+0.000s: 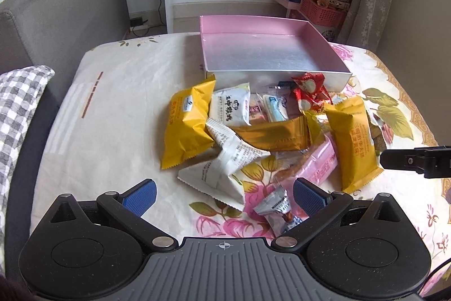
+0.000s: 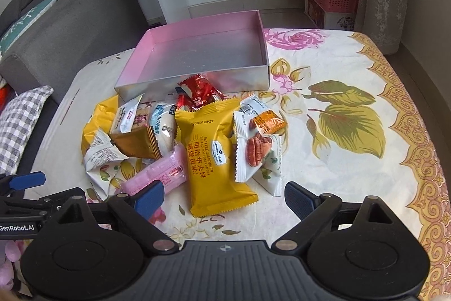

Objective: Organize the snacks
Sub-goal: 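Grasp a yellow waffle-sandwich pack with the left gripper while the right gripper grasps another yellow pack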

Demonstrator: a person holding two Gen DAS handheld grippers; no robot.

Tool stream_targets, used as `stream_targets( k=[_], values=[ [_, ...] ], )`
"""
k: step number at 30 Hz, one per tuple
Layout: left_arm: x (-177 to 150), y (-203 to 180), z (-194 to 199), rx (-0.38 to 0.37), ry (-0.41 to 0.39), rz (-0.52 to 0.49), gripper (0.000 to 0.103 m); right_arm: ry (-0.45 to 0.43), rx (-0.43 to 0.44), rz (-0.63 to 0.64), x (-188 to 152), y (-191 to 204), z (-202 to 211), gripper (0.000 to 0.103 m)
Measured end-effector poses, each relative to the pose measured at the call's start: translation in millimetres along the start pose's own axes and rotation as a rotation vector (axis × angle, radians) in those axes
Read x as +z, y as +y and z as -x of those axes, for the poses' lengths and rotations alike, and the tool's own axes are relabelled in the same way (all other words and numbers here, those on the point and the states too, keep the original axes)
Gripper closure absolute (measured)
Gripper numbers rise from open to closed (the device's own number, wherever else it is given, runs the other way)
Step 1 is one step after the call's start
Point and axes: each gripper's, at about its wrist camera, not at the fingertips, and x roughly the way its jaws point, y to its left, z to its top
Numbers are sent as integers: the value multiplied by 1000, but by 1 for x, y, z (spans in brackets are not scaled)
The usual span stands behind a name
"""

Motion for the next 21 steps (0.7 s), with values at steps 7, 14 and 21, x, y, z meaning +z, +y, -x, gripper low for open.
stream_targets(
  k=[7,14,21],
  values=[
    [27,26,-17,-9,23,57,0,41,65,-27,18,1,-5,21],
    [37,54,-49,-100,6,160,2,74,122,-40,23,-1,-25,16],
    [47,70,-79,-131,-1,216,13,119,114,-42,26,5,-51,24]
  ],
)
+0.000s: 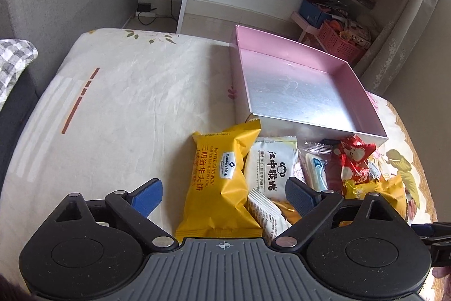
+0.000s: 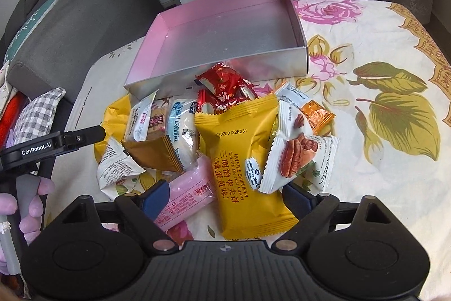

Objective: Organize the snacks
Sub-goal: 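Grasp a yellow waffle-sandwich pack with the left gripper while the right gripper grasps another yellow pack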

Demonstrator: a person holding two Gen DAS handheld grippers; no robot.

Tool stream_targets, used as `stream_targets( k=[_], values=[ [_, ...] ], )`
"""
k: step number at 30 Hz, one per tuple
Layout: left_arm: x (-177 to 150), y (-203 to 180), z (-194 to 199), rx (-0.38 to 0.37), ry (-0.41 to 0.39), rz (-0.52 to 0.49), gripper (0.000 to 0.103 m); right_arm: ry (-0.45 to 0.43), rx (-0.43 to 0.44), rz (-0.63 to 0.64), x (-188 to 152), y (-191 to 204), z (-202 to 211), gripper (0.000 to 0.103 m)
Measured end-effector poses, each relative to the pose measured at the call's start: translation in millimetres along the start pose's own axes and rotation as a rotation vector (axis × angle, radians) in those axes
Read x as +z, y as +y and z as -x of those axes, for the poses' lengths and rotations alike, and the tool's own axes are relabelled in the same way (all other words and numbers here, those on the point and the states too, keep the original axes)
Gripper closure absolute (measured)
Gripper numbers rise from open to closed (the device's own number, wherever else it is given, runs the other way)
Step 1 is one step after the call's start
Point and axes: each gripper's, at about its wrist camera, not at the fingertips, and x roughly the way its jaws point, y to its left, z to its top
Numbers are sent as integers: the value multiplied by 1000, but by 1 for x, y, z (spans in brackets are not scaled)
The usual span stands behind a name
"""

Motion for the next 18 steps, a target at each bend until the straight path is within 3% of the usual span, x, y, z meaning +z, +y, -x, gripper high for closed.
stream_targets(
  k=[5,15,18],
  values=[
    [3,9,-12,-13,31,50,24,13,-37,-11,2,-5,-12,35],
    [0,18,-27,-31,62,136,46,12,-61,-28,1,-8,-17,44],
    [1,16,-26,-19,57,126,52,4,-82,-27,1,-8,-16,55]
  ],
)
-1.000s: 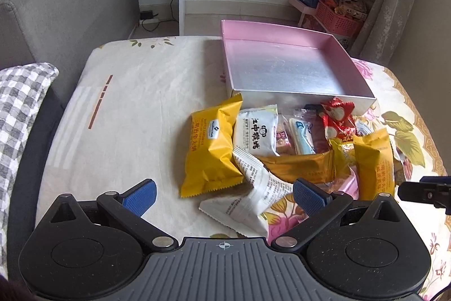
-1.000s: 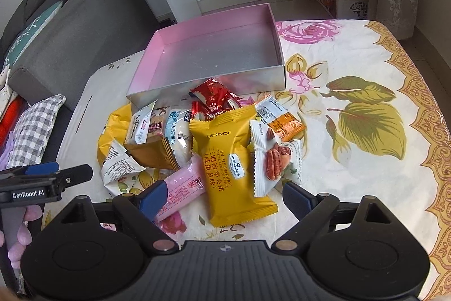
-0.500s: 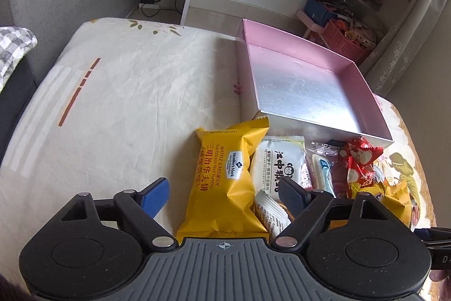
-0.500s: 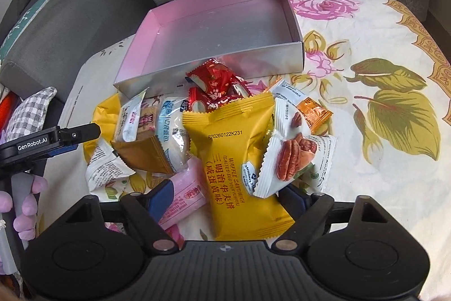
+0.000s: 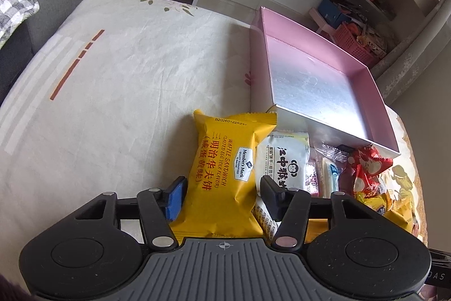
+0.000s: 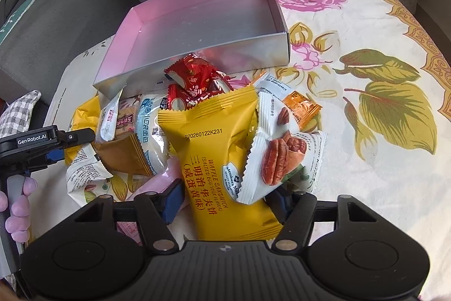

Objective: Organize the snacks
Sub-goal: 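Grasp a yellow waffle-sandwich pack with the left gripper while the right gripper grasps another yellow pack, then carry both yellow packs into the pink box and open both grippers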

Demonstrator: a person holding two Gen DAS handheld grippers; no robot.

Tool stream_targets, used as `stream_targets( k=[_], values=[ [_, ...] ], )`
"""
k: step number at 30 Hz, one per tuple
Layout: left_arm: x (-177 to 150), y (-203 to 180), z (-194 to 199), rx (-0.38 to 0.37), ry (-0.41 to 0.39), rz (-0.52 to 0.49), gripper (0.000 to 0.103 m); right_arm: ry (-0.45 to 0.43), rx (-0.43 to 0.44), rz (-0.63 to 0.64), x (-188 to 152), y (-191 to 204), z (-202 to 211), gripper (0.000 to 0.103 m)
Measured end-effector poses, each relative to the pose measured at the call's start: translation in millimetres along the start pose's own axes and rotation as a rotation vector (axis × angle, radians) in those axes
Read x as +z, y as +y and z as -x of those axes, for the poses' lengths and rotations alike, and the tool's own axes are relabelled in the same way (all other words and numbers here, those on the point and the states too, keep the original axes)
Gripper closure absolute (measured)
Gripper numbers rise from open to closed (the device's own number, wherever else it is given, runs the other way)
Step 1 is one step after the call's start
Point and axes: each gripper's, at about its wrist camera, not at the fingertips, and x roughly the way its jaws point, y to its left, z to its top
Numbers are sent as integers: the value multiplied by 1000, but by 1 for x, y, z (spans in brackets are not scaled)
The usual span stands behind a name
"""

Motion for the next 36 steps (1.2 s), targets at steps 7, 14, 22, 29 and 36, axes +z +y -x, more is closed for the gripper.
stream_targets(
  k=[7,14,22,29,36],
  values=[
    [0,1,6,29,-16,5,64,7,0,-30,-1,-5,1,63],
    [1,8,15,37,-34,37,65,-4,30,-47,-3,-4,13,66],
    [2,7,29,15,-62,38,65,-47,54,-40,-3,2,29,67],
    [6,3,44,-6,-98,44,66,-94,115,-72,0,5,47,68],
    [10,-12,55,-29,-144,45,66,-144,156,-116,11,6,60,68]
  ],
)
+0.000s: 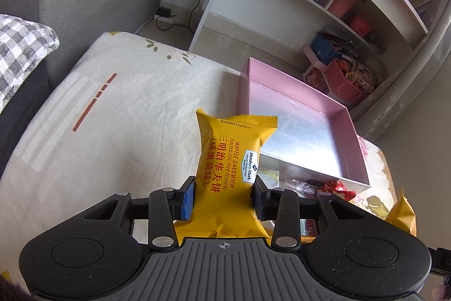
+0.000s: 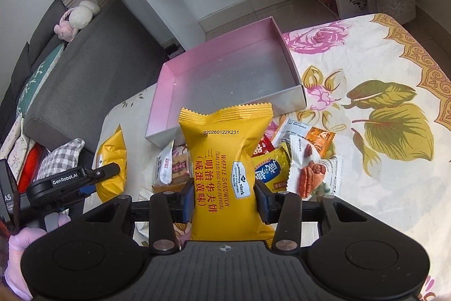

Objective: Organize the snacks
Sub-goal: 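Carry both yellow packs into the pink box and open both grippers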

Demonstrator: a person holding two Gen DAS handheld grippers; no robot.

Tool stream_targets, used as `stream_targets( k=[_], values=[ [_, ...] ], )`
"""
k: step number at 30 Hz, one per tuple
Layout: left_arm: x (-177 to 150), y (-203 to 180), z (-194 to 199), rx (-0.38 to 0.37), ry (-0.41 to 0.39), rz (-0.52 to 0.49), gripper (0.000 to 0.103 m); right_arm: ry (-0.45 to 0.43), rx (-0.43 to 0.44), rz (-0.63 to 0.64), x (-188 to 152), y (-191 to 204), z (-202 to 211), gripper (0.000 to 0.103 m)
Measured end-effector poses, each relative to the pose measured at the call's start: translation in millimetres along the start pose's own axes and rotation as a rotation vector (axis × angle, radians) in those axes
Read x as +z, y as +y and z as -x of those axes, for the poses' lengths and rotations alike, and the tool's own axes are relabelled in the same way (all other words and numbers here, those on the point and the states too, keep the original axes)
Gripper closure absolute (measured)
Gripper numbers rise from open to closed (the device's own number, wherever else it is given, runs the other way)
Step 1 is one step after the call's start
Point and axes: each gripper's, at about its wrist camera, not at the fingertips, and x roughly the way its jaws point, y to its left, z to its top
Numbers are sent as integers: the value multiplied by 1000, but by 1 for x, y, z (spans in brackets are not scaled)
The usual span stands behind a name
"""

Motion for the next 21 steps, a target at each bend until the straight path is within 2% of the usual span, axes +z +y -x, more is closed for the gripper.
stream_targets(
  k=[7,13,16,21],
  values=[
    [5,-29,-1,-38,-40,-6,66,-50,32,-48,17,10,-6,68],
    [10,-55,-9,-67,-85,-28,66,-88,27,-84,35,11,-18,68],
    [12,-66,-17,-73,-81,-38,66,-116,24,-110,45,7,-22,68],
    [25,-87,-31,-52,-100,-141,66,-136,-4,-80,70,5,-33,68]
  ],
)
